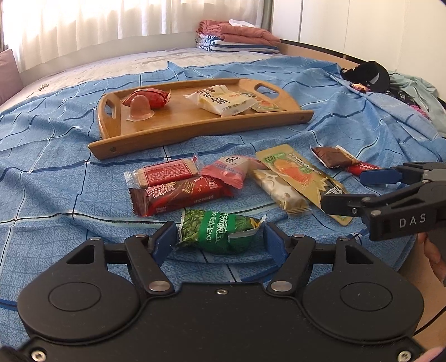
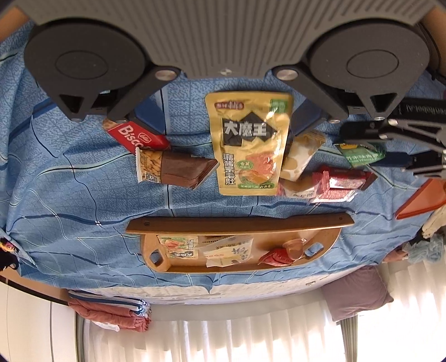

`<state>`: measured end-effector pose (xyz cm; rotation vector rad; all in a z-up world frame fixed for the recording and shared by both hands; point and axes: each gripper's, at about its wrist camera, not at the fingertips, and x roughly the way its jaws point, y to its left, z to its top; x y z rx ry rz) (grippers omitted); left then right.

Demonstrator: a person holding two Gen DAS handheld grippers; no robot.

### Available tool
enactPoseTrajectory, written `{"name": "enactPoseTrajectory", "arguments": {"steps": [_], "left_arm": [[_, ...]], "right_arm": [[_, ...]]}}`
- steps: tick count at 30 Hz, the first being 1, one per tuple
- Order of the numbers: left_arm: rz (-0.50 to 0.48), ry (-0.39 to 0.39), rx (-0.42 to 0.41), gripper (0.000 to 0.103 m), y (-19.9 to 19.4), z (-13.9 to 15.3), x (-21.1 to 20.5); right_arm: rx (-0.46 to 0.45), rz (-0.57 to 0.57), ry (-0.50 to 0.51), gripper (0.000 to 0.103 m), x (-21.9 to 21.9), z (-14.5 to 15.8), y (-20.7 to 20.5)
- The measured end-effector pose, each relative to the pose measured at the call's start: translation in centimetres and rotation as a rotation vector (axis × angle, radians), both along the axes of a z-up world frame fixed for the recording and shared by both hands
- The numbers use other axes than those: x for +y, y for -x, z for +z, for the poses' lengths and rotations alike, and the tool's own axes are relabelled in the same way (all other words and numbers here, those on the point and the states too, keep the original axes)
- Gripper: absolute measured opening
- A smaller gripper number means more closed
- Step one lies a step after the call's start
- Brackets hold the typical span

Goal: Organize snacks

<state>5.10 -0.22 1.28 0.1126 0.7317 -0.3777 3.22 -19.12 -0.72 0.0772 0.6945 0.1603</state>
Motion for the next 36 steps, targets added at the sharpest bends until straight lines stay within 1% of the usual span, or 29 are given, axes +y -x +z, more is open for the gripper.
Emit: {"name": "enactPoseTrajectory", "arguments": {"steps": [4,6,9,12,14,17,19,20,21,22,25,26,27,29,36], "left_arm": [[0.020,0.026,0.003,0.066,-0.2,0.2,0.2],[0.027,0.033,-0.007,0.068,-0.2,0.4,0.4],[0.023,0.013,-0.022,0.071,-0.2,0.3,0.4],[0.023,0.006,-0.018,0.071,-0.2,-0.1,0.2],[0.025,0.000,-0.024,0.071,-0.2,-0.3,0.2],[0.033,0.005,-0.026,0.071,-0.3,-0.3,0.1],[0.037,0.015,-0.024,0.068,-0.3,-0.3,0.2],[0.039,0.020,-0.025,0.062,-0.3,-0.3,0.2],[0.047,0.021,-0.029,0.060,-0.3,-0.2,0.2],[0.055,0.022,-0.033,0.059,-0.3,-0.1,0.2],[0.064,0.032,-0.038,0.058,-0.3,0.1,0.4],[0.064,0.032,-0.039,0.057,-0.2,0.2,0.4],[0.066,0.030,-0.041,0.057,-0.2,0.3,0.4],[0.069,0.029,-0.049,0.057,-0.1,0.5,0.5],[0.090,0.038,-0.077,0.056,0.1,1.6,0.9]], "right_arm": [[0.007,-0.018,0.020,0.097,0.7,-0.1,-0.9],[0.006,-0.029,0.053,0.097,1.4,-0.2,-1.3],[-0.006,-0.026,0.111,0.096,2.5,-0.5,-1.5],[-0.017,-0.021,0.129,0.096,3.2,-0.6,-1.7],[-0.021,-0.023,0.128,0.096,3.3,-0.7,-1.9],[-0.025,-0.030,0.122,0.092,3.4,-0.8,-2.2],[-0.032,-0.035,0.117,0.090,3.6,-0.9,-2.2],[-0.037,-0.038,0.114,0.088,3.6,-1.0,-2.2],[-0.045,-0.042,0.110,0.087,3.7,-1.0,-2.1],[-0.053,-0.042,0.103,0.085,3.8,-1.0,-2.1],[-0.071,-0.034,0.088,0.074,4.0,-0.9,-1.8],[-0.075,-0.028,0.089,0.068,4.2,-0.9,-1.7],[-0.077,-0.025,0.094,0.066,4.4,-0.9,-1.7],[-0.081,-0.025,0.102,0.066,4.6,-0.8,-1.7],[-0.082,-0.029,0.063,0.066,4.2,-0.3,-1.3]]}}
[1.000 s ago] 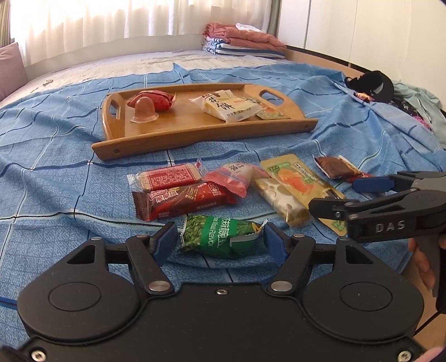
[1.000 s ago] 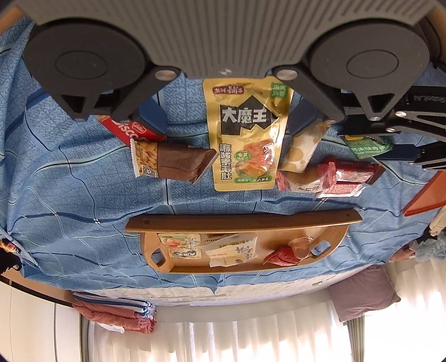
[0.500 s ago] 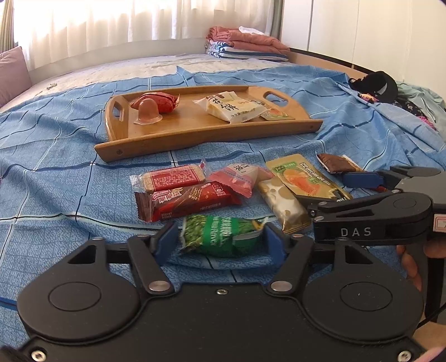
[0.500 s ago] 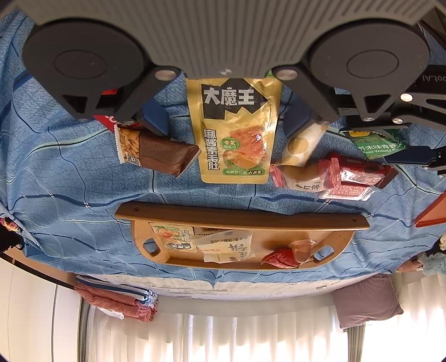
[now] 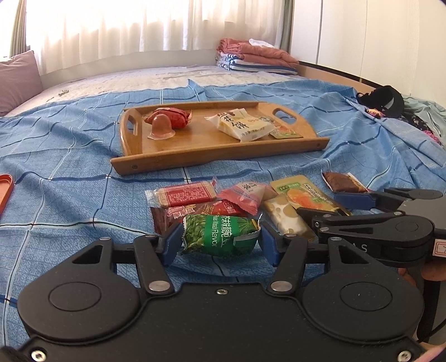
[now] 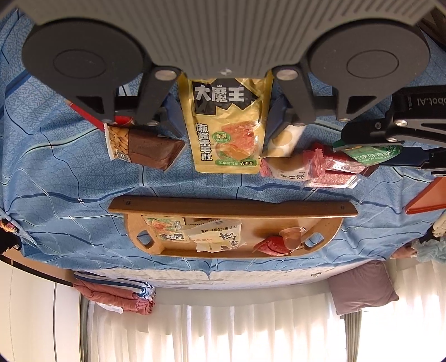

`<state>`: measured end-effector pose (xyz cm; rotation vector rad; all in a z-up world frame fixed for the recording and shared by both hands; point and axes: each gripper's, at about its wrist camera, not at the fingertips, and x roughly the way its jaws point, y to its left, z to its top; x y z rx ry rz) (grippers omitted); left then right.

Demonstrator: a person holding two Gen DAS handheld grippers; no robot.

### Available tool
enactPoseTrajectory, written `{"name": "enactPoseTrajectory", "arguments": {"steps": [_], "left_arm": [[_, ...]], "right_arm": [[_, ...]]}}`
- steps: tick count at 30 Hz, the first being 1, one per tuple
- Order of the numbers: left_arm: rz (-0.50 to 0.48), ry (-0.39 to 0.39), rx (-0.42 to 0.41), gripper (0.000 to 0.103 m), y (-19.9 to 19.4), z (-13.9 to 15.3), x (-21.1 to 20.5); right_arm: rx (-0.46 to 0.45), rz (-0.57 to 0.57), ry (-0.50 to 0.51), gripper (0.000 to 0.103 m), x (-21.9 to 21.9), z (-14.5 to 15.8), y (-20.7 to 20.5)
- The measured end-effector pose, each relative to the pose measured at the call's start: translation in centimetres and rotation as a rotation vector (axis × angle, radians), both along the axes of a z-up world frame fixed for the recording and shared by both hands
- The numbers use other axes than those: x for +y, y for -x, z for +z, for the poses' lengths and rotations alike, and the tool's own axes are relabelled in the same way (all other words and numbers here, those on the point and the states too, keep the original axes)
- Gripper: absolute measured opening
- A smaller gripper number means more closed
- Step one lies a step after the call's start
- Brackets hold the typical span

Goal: Organize snacks

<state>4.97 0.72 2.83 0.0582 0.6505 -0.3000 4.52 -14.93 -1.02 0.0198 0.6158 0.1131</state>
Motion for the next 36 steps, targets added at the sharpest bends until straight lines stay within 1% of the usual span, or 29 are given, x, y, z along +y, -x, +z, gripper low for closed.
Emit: {"name": "enactPoseTrajectory", "arguments": {"steps": [4,9,13,18,24,28,33,36], "left_arm": [[0.027,-0.011,-0.021,0.056,-0.1,0.7,0.2],[0.051,0.011,-0.037,0.055,-0.8,1.9,0.7],[0.077,0.023,-0.059,0.055,-1.9,2.8,1.1],[0.096,0.048,-0.069,0.055,-3.9,4.2,1.4],[0.115,0.072,-0.080,0.055,-6.6,5.5,1.6],[0.137,0.080,-0.085,0.055,-8.9,6.3,1.7],[0.170,0.102,-0.062,0.055,-12.3,6.7,2.3],[0.182,0.096,-0.054,0.055,-14.2,6.4,2.3]], "right_arm": [[-0.017,0.002,-0.005,0.065,0.1,0.8,0.4],[-0.047,-0.001,-0.020,0.065,0.0,2.1,0.4],[-0.078,-0.011,-0.030,0.065,-0.3,3.5,0.1],[-0.093,-0.040,-0.050,0.065,-1.2,4.7,-1.2],[-0.111,-0.085,-0.072,0.065,-3.0,6.2,-3.7],[-0.118,-0.105,-0.063,0.065,-4.0,7.0,-5.9],[-0.115,-0.115,-0.048,0.065,-5.1,7.7,-9.0],[-0.101,-0.123,-0.033,0.065,-5.8,7.6,-11.2]]}}
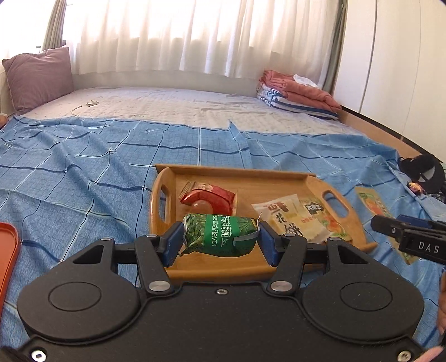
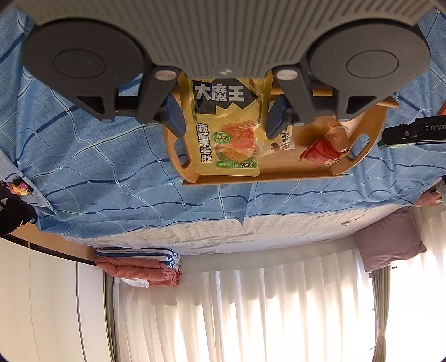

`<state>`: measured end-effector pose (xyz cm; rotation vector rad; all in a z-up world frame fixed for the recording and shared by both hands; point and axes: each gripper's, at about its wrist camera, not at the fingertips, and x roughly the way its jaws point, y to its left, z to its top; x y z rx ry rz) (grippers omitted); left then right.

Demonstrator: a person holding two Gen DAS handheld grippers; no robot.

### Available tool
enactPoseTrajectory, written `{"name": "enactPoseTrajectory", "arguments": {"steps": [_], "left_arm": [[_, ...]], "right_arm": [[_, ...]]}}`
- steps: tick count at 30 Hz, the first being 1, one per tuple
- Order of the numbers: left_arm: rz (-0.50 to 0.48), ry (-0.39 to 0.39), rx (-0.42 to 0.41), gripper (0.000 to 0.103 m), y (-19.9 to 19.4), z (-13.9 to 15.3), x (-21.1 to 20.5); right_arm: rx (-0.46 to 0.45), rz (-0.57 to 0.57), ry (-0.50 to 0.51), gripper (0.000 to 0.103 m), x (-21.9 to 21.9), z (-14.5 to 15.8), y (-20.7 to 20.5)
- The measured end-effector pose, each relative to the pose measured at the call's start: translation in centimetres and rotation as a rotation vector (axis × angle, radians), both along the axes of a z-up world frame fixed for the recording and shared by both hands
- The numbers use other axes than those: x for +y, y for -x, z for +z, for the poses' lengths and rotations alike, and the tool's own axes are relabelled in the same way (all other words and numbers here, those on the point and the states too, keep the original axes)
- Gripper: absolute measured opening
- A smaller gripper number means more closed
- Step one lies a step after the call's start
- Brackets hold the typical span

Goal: Organize snacks

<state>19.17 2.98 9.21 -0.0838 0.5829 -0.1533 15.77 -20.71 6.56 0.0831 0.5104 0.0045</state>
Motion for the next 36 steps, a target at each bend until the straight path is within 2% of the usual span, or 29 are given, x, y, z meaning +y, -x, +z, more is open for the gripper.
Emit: {"name": "enactPoseTrajectory", "arguments": {"steps": [6,17,23,31,36], "left_arm": [[0.025,-0.026,0.018,0.055,-3.1,-1.5,-0.1],[0.058,-0.023,0.086,0.055,-8.1,-4.7,-0.4],[0.062,-0.037,0.107,0.055,-9.6,-6.1,-0.9],[0.059,-0.047,0.096,0.055,-10.5,-6.7,-1.2],[0.078,-0.034,0.139,0.056,-11.2,-8.0,-1.1]], "right_arm": [[0.042,-0.014,0.003,0.065,-0.9,-1.1,-3.9],[0.130,-0.026,-0.016,0.065,-1.6,-4.0,-9.1],[0.161,-0.009,-0.005,0.065,-1.3,-5.6,-10.5],[0.175,0.008,-0.003,0.065,-1.1,-6.5,-11.5],[0.197,0.022,-0.007,0.065,-0.7,-7.2,-11.8]]}}
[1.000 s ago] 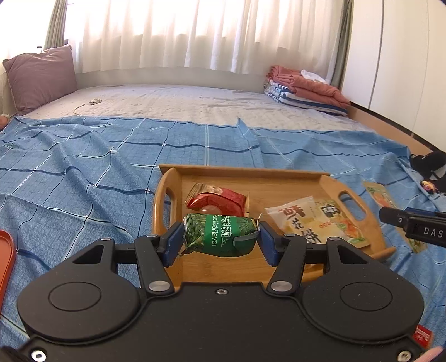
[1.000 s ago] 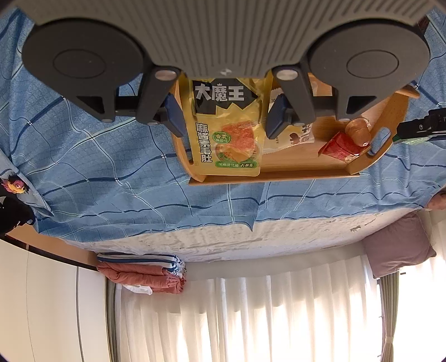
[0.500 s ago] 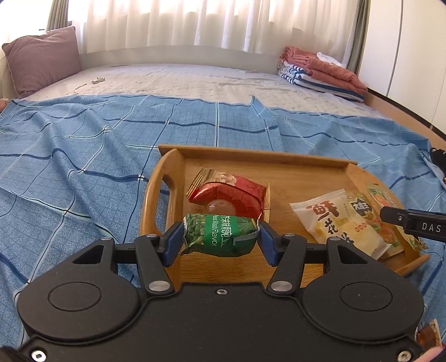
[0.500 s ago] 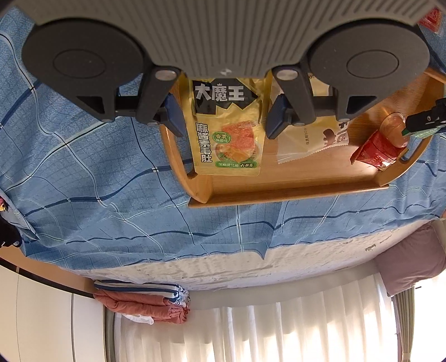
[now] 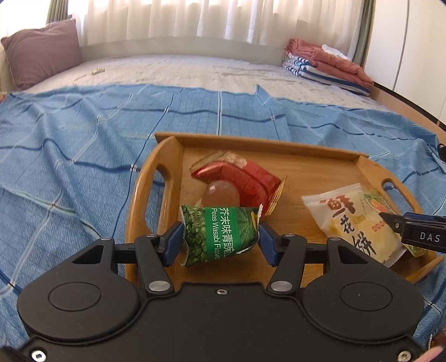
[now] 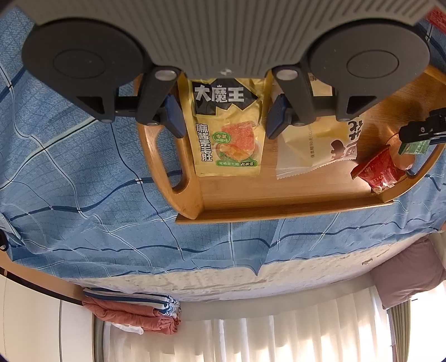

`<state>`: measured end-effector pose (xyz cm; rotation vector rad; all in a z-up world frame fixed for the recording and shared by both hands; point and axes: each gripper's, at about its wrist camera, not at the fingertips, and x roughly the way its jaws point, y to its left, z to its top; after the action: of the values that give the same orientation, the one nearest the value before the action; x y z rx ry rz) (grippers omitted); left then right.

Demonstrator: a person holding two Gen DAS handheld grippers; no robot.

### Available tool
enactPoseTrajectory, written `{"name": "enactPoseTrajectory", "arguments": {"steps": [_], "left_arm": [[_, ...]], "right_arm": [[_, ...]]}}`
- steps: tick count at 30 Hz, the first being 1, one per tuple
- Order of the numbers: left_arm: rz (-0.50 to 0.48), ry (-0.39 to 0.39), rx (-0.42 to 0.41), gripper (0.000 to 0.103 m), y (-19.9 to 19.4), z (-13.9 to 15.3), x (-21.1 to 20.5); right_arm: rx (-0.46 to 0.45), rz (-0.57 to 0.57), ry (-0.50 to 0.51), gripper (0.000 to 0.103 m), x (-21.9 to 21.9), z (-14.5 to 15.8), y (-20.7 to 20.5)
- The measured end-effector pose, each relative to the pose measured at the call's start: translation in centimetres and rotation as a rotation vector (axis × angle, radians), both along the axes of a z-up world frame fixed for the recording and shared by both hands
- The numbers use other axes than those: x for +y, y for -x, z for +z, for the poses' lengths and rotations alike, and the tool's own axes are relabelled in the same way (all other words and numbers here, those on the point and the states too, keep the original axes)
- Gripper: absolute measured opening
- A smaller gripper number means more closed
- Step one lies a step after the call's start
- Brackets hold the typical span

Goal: Organize snacks

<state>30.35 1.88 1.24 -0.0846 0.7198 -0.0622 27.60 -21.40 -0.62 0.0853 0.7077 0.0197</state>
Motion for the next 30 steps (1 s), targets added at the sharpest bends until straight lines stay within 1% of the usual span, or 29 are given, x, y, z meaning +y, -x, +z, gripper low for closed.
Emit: {"name": "enactPoseTrajectory", "arguments": {"steps": [1,3,4,5,6,7,8,9,11,12,20,26,30], "left_arm": [[0.000,-0.005,-0.013,0.057,0.1,-0.1,0.0],[-0.008,-0.020,-0.018,0.059,0.2,-0.2,-0.3],[-0.011,-0.022,-0.018,0.061,0.2,-0.2,-0.4],[-0.014,-0.019,-0.016,0.067,0.3,-0.1,-0.4],[-0.021,-0.011,-0.014,0.076,0.4,0.0,-0.5],[-0.028,-0.003,-0.017,0.080,0.6,0.1,-0.5],[-0.029,0.000,-0.022,0.087,0.8,0.3,-0.6],[-0.027,-0.006,-0.030,0.091,1.0,0.6,-0.7],[-0.041,-0.022,-0.047,0.094,1.6,1.0,-0.9],[-0.053,-0.026,-0.050,0.095,1.9,1.1,-1.0],[-0.106,-0.025,-0.073,0.098,5.4,2.3,-0.6],[-0.142,-0.031,-0.106,0.099,9.9,2.8,0.0],[-0.158,-0.036,-0.126,0.099,13.0,2.8,0.1]], "right_arm": [[0.003,0.003,0.001,0.066,0.1,-0.1,0.0],[-0.004,-0.003,-0.002,0.070,0.2,-0.2,0.1],[-0.008,-0.007,-0.006,0.074,0.1,-0.2,0.2],[-0.013,-0.008,-0.013,0.077,0.0,-0.1,0.3],[-0.016,-0.013,-0.019,0.079,-0.1,0.0,0.4],[-0.019,-0.013,-0.026,0.080,-0.2,0.1,0.6],[-0.025,-0.017,-0.029,0.082,-0.3,0.3,0.8],[-0.032,-0.020,-0.027,0.084,-0.4,0.5,1.0],[-0.044,-0.017,-0.022,0.087,-0.5,1.0,1.5],[-0.048,-0.014,-0.020,0.089,-0.6,1.2,1.7],[-0.085,0.035,0.027,0.091,0.2,3.1,5.6],[-0.109,0.083,0.078,0.094,1.3,3.8,10.2],[-0.117,0.103,0.109,0.095,1.9,3.5,13.3]]}}
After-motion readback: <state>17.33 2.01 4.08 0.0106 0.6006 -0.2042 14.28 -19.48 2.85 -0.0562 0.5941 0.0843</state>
